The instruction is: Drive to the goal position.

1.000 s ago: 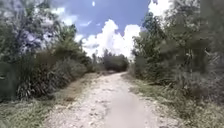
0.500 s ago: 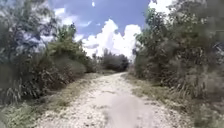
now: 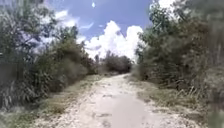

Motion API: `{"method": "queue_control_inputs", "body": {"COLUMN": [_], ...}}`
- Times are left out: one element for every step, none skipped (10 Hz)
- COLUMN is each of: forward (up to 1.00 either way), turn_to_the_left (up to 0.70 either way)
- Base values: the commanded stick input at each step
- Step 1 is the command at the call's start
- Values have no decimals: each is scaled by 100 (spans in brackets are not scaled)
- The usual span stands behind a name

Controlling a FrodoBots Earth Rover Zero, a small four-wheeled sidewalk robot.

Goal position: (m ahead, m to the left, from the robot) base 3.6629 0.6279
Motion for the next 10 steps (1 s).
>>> {"method": "queue_control_inputs", "body": {"forward": [50, 50, 50, 50, 50, 50, 50, 50, 50, 50], "turn_to_the_left": [0, 0, 0, 0, 0, 0, 0, 0, 0, 0]}}
